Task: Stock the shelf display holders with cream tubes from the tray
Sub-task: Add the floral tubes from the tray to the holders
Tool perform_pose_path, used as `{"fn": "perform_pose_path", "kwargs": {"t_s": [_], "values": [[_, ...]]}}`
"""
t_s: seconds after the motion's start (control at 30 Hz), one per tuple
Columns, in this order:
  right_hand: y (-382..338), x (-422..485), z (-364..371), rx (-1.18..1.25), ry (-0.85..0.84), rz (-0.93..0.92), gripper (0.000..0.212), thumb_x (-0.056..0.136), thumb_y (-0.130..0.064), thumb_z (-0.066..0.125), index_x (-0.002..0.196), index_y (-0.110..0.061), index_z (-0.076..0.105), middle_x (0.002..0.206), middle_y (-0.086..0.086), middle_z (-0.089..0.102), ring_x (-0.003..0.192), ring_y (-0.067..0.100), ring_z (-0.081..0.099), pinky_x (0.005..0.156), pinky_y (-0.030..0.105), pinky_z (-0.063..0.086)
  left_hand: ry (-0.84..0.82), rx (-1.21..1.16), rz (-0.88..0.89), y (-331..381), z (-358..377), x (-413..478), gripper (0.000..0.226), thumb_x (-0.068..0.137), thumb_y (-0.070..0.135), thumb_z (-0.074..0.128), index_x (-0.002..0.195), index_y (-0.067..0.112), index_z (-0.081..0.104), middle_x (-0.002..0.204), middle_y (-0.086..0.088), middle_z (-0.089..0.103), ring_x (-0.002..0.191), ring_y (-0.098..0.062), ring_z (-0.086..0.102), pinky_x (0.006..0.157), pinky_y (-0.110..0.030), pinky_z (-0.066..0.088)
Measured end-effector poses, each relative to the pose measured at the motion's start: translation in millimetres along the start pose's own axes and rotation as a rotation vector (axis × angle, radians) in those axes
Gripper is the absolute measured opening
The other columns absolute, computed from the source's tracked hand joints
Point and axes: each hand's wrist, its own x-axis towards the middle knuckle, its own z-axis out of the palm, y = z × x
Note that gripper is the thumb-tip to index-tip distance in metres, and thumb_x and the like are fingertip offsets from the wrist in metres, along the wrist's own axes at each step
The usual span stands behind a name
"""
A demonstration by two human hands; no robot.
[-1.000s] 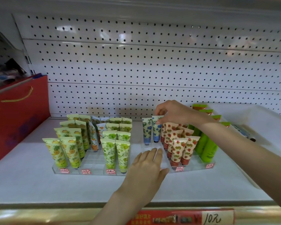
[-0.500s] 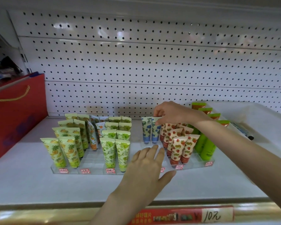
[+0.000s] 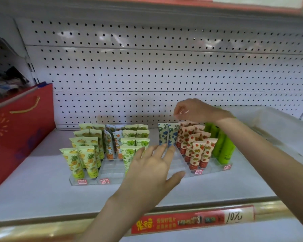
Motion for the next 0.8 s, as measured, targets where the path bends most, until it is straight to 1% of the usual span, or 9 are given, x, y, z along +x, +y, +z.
{"fn": "perform_pose_path", "kwargs": {"t_s": [0.03, 0.07, 0.13, 0.2, 0.33, 0.5, 0.63, 0.73, 0.8], "values": [[-3.4, -5.4, -5.9, -0.001, 0.034, 0.006, 0.013, 0.092, -0.026, 0.057, 0.098, -0.015, 0.062, 0.101, -0.004, 0.059, 0.102, 0.014, 0.055, 0.077, 0.02, 0.038, -0.007, 0.02, 0.013, -4.4, -4.8, -0.4, 0.071, 0.087, 0.061, 0.013, 0.143, 0.021, 0.032, 0.144, 0.003, 0.039, 0.131, -0.018, 0.038, 0.108, -0.039, 0.03], [-6.7, -11.0, -10.3, 0.001, 0.074, 0.019, 0.014, 0.092, -0.027, 0.056, 0.099, -0.016, 0.062, 0.104, -0.004, 0.059, 0.104, 0.014, 0.054, 0.08, 0.022, 0.038, 0.008, 0.044, 0.037, -10.2, -8.6, -0.5, 0.068, 0.09, 0.06, 0.012, 0.147, 0.023, 0.018, 0.151, 0.004, 0.026, 0.137, -0.017, 0.024, 0.113, -0.037, 0.018], [-15.8, -24.5, -14.6, -0.025, 0.144, 0.054, 0.015, 0.093, -0.032, 0.053, 0.101, -0.021, 0.06, 0.112, -0.004, 0.059, 0.109, 0.015, 0.053, 0.089, 0.029, 0.041, 0.038, 0.074, 0.046, -18.6, -17.7, -1.2, 0.063, 0.095, 0.056, 0.017, 0.148, 0.024, 0.008, 0.154, 0.006, 0.015, 0.14, -0.016, 0.015, 0.114, -0.035, 0.011], [-27.8, -42.4, -11.5, -0.089, 0.174, 0.099, 0.021, 0.094, -0.037, 0.049, 0.11, -0.025, 0.057, 0.121, -0.005, 0.056, 0.113, 0.015, 0.05, 0.095, 0.035, 0.042, 0.085, 0.088, 0.055, -28.0, -25.9, -1.9, 0.063, 0.095, 0.057, 0.017, 0.148, 0.025, 0.008, 0.155, 0.007, 0.015, 0.14, -0.016, 0.016, 0.113, -0.034, 0.013], [-57.2, -90.0, 6.8, -0.185, 0.262, 0.12, 0.039, 0.094, -0.045, 0.047, 0.126, -0.024, 0.051, 0.13, -0.005, 0.053, 0.107, 0.014, 0.054, 0.088, 0.032, 0.046, 0.127, 0.05, 0.054, -49.0, -37.3, -6.6, 0.063, 0.094, 0.056, 0.022, 0.148, 0.026, 0.009, 0.154, 0.008, 0.019, 0.139, -0.013, 0.02, 0.112, -0.032, 0.017], [-71.6, -139.5, 24.3, -0.186, 0.275, 0.188, 0.052, 0.092, -0.053, 0.04, 0.138, -0.03, 0.039, 0.139, -0.01, 0.043, 0.127, 0.011, 0.041, 0.102, 0.037, 0.04, 0.099, -0.021, 0.053, -63.2, -43.0, -7.9, 0.065, 0.092, 0.059, 0.02, 0.149, 0.028, 0.011, 0.153, 0.008, 0.022, 0.139, -0.014, 0.022, 0.112, -0.033, 0.019], [-68.5, -169.3, 25.1, -0.14, 0.284, 0.213, 0.059, 0.087, -0.063, 0.035, 0.14, -0.037, 0.033, 0.145, -0.019, 0.033, 0.132, 0.001, 0.031, 0.107, 0.03, 0.034, 0.093, -0.037, 0.061, -54.3, -40.4, -2.5, 0.066, 0.091, 0.061, 0.022, 0.148, 0.028, 0.013, 0.152, 0.008, 0.023, 0.138, -0.013, 0.025, 0.111, -0.032, 0.022], [-55.0, -185.6, 20.0, -0.143, 0.26, 0.238, 0.061, 0.086, -0.063, 0.039, 0.141, -0.038, 0.029, 0.148, -0.02, 0.026, 0.134, -0.002, 0.024, 0.106, 0.021, 0.026, 0.103, -0.038, 0.071, -36.6, -38.5, 6.2, 0.066, 0.091, 0.061, 0.024, 0.147, 0.027, 0.017, 0.151, 0.009, 0.026, 0.136, -0.012, 0.027, 0.111, -0.03, 0.022], [-37.7, -195.7, 15.3, -0.14, 0.231, 0.244, 0.068, 0.083, -0.067, 0.037, 0.143, -0.038, 0.025, 0.15, -0.02, 0.022, 0.136, -0.002, 0.02, 0.109, 0.023, 0.024, 0.105, -0.04, 0.075, -18.7, -37.0, 14.1, 0.065, 0.091, 0.061, 0.024, 0.147, 0.028, 0.017, 0.151, 0.009, 0.026, 0.135, -0.012, 0.028, 0.111, -0.03, 0.021]]}}
